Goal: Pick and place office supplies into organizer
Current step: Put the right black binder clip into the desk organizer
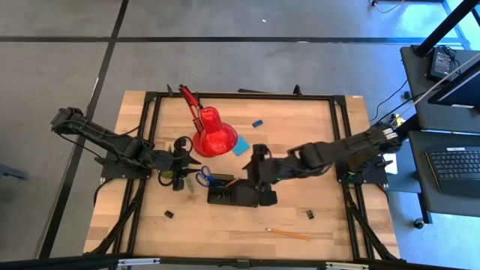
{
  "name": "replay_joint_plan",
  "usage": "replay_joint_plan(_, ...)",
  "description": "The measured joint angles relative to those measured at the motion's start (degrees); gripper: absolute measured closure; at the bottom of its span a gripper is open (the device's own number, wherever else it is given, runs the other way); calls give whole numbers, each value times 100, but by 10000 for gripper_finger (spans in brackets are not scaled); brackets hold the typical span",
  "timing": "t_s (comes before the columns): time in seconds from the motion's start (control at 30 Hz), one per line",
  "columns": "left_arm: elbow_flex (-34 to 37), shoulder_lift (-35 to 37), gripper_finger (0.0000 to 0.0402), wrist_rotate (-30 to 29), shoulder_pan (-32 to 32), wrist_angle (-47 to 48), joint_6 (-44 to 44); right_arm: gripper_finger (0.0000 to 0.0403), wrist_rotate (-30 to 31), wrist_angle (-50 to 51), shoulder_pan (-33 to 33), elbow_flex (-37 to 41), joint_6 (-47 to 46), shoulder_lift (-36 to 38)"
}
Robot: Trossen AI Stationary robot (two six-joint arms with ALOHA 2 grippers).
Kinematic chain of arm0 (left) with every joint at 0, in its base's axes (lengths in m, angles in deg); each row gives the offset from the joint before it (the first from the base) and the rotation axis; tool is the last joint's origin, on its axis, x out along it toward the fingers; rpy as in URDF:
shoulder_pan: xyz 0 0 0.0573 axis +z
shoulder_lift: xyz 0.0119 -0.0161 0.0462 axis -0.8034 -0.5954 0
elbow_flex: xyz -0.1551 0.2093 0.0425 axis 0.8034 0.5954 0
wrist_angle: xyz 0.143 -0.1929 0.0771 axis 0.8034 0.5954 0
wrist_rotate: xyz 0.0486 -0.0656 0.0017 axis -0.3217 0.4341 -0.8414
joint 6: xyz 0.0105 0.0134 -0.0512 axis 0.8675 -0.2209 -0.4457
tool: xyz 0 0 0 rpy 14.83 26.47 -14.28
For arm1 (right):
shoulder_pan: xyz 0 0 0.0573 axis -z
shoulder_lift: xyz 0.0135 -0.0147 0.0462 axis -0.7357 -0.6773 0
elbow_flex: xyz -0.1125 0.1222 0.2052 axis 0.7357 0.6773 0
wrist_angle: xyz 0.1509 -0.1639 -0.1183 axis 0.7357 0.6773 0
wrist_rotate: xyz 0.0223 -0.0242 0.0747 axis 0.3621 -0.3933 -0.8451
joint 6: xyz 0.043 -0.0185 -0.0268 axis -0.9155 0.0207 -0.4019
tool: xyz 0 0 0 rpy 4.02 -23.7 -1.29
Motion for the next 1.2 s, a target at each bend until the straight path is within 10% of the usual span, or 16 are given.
replay_joint_plan(0.63,0,0,296,157,0,18,-15,150,252,168,-1434,1494,-2908,480)
replay_joint_plan(0.9,1,0,296,155,0,5,-304,168,9,2910,-1976,1507,-6824,508)
replay_joint_plan(1.2,2,0,296,155,0,-9,-302,192,-155,3483,-2889,1535,-8765,536)
